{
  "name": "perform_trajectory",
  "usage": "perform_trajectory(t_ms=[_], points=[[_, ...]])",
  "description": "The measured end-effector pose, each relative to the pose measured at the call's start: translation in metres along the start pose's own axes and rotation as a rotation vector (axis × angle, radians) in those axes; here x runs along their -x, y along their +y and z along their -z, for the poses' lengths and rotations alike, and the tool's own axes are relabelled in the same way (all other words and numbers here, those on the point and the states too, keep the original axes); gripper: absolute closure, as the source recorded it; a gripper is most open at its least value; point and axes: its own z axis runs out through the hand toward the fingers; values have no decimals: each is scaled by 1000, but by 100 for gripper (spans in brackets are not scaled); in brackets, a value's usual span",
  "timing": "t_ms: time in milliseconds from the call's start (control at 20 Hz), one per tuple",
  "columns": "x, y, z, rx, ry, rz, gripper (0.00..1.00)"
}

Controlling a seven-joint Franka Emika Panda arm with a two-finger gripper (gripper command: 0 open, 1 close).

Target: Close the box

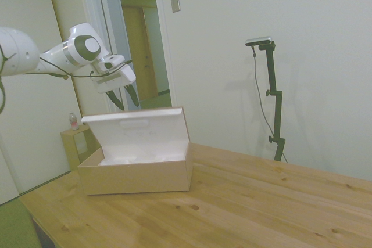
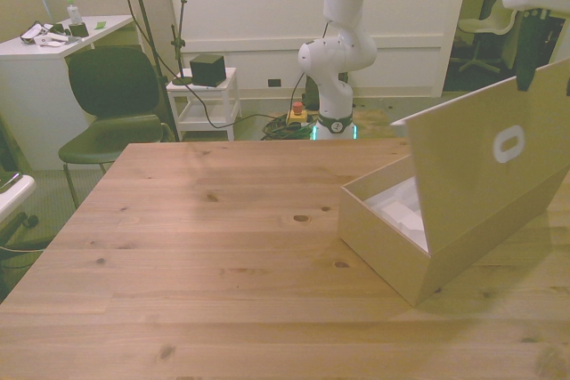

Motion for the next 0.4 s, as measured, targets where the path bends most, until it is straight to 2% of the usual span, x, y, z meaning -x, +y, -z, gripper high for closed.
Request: perform_trajectory(t_ms=[200, 400], points=[[5, 15, 24, -1, -47, -139, 0], [0, 34, 13, 27, -82, -236, 0]])
